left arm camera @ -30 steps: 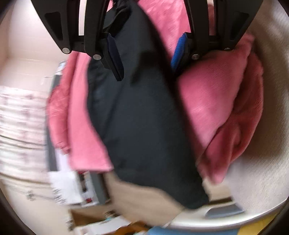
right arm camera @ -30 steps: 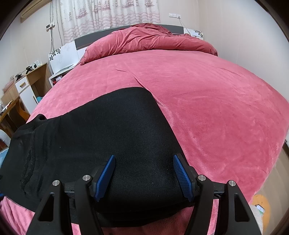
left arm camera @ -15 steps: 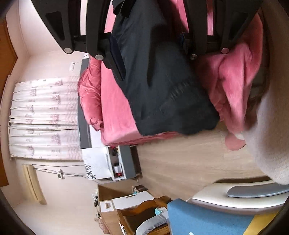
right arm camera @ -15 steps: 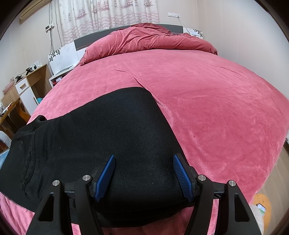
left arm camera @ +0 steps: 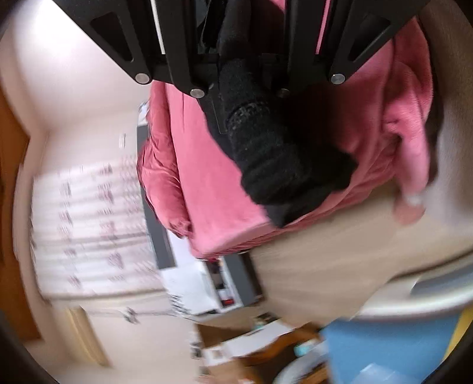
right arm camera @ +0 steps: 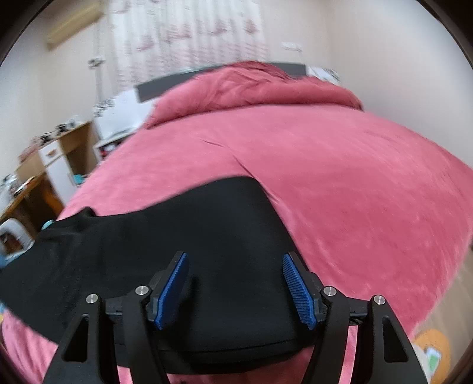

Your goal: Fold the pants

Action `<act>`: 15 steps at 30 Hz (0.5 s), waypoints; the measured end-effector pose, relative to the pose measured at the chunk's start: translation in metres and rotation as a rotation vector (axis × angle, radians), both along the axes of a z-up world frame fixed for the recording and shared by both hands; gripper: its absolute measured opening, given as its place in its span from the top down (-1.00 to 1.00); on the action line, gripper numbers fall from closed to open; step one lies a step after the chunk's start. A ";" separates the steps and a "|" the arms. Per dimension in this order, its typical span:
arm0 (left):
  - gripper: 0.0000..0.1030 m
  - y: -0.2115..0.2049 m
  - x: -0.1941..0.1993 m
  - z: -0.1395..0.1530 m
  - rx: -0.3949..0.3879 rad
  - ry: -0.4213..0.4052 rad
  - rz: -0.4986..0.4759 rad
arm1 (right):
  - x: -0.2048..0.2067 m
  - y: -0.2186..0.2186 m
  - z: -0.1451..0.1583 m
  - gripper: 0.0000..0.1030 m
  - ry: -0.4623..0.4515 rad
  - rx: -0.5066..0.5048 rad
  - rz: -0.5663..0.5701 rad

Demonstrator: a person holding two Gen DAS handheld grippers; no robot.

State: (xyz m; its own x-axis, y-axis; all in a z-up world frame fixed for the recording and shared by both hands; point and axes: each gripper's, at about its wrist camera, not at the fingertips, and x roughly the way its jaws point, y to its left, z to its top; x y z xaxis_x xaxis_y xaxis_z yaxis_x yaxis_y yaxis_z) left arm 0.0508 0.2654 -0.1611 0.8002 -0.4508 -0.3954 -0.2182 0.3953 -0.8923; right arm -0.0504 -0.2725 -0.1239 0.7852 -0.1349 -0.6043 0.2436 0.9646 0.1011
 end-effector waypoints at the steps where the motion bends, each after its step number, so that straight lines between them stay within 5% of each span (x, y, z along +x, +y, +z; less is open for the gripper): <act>1: 0.74 -0.005 0.000 0.010 0.032 -0.023 -0.018 | 0.003 0.008 0.001 0.09 0.008 -0.005 0.046; 4: 0.74 -0.020 0.003 0.040 0.110 -0.092 -0.074 | 0.013 0.034 0.000 0.28 0.042 0.032 0.169; 9: 0.74 -0.047 0.006 0.080 0.217 -0.203 -0.160 | 0.034 0.070 -0.012 0.28 0.082 0.180 0.323; 13: 0.74 -0.070 0.008 0.106 0.254 -0.286 -0.230 | 0.055 0.093 -0.040 0.21 0.197 0.169 0.373; 15: 0.74 -0.082 0.009 0.118 0.264 -0.315 -0.262 | 0.056 0.094 -0.041 0.17 0.178 0.160 0.379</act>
